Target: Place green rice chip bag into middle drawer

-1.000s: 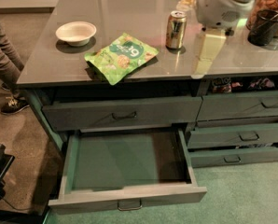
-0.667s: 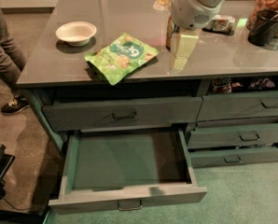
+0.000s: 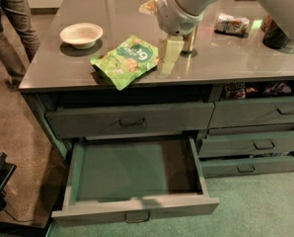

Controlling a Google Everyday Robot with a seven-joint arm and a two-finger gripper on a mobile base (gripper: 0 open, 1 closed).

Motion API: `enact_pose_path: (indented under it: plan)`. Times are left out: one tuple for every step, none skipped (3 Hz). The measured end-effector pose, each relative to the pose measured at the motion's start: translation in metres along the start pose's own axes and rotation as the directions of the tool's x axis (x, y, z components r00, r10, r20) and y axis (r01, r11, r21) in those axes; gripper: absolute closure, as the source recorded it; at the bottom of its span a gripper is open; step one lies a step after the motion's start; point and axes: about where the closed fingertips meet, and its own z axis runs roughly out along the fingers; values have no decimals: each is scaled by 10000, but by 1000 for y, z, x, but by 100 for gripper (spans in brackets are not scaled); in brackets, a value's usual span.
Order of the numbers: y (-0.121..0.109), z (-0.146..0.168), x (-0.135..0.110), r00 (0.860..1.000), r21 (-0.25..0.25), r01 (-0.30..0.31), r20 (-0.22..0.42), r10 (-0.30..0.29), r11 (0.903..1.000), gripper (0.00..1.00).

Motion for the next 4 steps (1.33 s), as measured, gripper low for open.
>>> enact_pose_path:
  plan:
    - [-15,15,-5,9979,174,562,305,-567,9983,0]
    - [-37,41,-12,9897,193,1134,852,-1146,9934,0]
    - [-52,68,-17,9830,-147,1270,1353,-1239,9918,0]
    - [-56,90,-17,9811,-785,1124,1667,-981,9906,0]
